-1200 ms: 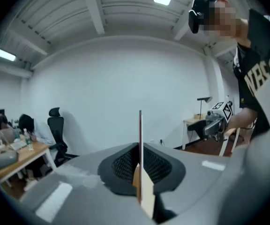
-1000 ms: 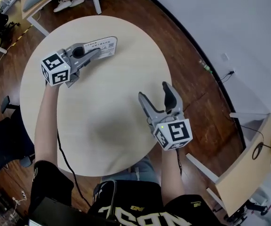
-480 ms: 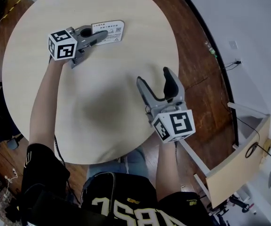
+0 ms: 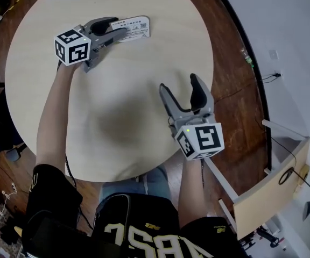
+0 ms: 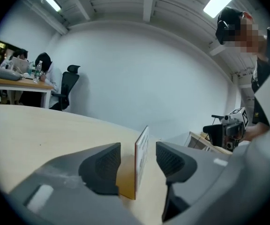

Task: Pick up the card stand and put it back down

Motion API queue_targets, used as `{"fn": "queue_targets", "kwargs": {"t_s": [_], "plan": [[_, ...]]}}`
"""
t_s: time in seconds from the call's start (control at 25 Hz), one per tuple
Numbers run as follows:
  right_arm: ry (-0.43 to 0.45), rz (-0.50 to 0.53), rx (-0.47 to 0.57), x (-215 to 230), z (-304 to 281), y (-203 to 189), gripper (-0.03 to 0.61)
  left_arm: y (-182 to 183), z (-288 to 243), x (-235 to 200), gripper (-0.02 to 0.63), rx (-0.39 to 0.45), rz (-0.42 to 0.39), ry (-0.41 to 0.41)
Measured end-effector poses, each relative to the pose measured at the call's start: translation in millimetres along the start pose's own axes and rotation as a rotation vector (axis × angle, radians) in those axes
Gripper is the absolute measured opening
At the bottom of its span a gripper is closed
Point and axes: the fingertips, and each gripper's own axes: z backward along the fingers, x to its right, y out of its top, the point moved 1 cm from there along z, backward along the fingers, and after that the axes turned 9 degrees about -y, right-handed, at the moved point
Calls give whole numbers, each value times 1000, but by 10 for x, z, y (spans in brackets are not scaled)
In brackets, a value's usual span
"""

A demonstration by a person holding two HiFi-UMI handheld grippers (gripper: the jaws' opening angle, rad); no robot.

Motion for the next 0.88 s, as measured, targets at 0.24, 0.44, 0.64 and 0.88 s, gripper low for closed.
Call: {"fn": "queue_targets", "kwargs": {"t_s": [0.24,0.44,0.64,0.88], "plan": [[44,34,48,-199,55,426,371,414,435,444,361,75,-37,139],[97,78,97,-630,192,822,371,777,1023,1173,383,219,-73,220],[151,135,175,-1064,455,1207,371,1053,1670,2029,374,313,-139,347],[184,183,292,-1496,919,1619,371,1182,2336,2781,376,342,-236,565]]}}
